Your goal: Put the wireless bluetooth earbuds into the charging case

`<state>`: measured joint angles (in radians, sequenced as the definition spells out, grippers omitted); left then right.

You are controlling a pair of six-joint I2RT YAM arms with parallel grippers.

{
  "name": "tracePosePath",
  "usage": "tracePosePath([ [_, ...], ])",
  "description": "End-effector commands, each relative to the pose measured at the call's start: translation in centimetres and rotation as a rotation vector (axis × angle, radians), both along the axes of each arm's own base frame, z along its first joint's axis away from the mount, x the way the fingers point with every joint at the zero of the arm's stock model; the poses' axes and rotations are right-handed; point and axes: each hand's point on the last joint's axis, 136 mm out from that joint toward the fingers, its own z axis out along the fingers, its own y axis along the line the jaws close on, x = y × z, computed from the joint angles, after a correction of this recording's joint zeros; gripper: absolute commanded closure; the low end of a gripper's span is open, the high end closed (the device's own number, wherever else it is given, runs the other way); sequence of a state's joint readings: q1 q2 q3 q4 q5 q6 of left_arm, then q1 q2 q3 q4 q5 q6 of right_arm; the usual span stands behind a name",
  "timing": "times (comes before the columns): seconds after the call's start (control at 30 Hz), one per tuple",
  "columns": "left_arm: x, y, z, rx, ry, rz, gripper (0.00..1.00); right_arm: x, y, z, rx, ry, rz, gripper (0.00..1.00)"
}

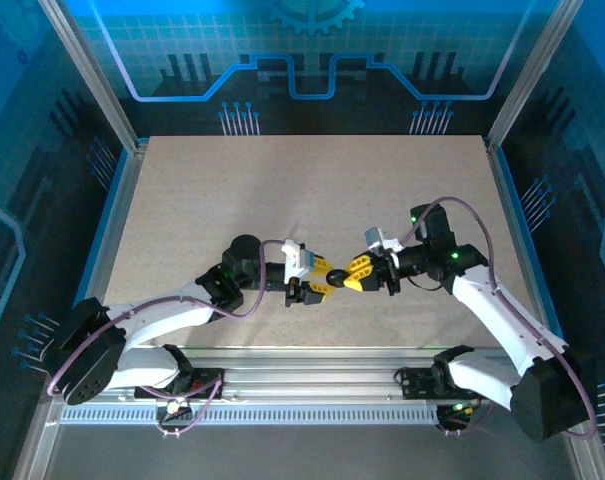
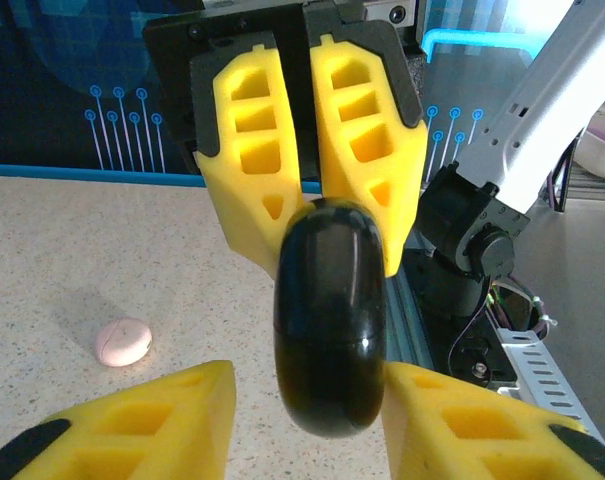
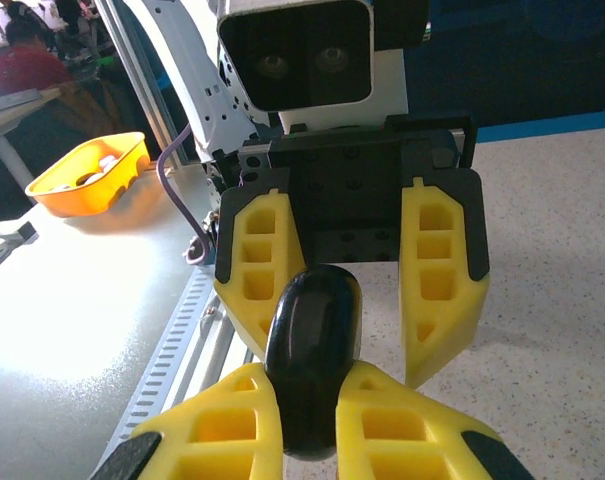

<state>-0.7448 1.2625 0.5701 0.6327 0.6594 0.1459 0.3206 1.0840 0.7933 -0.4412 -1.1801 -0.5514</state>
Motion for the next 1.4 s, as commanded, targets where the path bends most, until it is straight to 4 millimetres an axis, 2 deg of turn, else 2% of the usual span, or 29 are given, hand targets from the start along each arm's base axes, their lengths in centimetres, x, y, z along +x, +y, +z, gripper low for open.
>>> tracePosePath([
  [0.0, -0.2, -0.3, 1.3, -0.034, -0.013, -0.032, 0.61, -0.1, 0.4, 0.8, 0.006, -0.022, 0.016, 0.90],
  [0.47, -0.3, -0.5, 1.4, -0.027, 0.009, -0.053, 0.66, 0.4, 0.7, 0.6, -0.006, -0.026, 0.008, 0.90],
  [0.67, -0.3, -0.5, 1.1, -0.006, 0.015, -0.059, 0.85, 0.7, 0.8, 0.8, -0.011, -0.032, -0.008, 0.90],
  [0.7, -0.3, -0.5, 1.0, -0.001, 0.016, -0.054, 0.88, 0.8, 0.8, 0.8, -0.015, -0.034, -0.015, 0.89],
  [0.77, -0.1, -0.4, 0.9, 0.008, 0.011, -0.045, 0.91, 1.0, 0.7, 0.8, -0.027, -0.042, -0.040, 0.76],
  [0.9, 0.0, -0.4, 0.9, 0.013, 0.007, -0.035, 0.93, 1.5, 0.5, 1.0, -0.033, -0.063, -0.100, 0.58],
  [1.03, 0.1, -0.4, 0.9, 0.014, 0.009, -0.035, 0.93, 1.8, 0.8, 0.9, -0.040, -0.075, -0.117, 0.53],
  [1.37, 0.1, -0.3, 1.3, 0.007, 0.001, -0.026, 0.93, 1.8, 1.6, 0.3, -0.081, -0.069, -0.104, 0.52],
])
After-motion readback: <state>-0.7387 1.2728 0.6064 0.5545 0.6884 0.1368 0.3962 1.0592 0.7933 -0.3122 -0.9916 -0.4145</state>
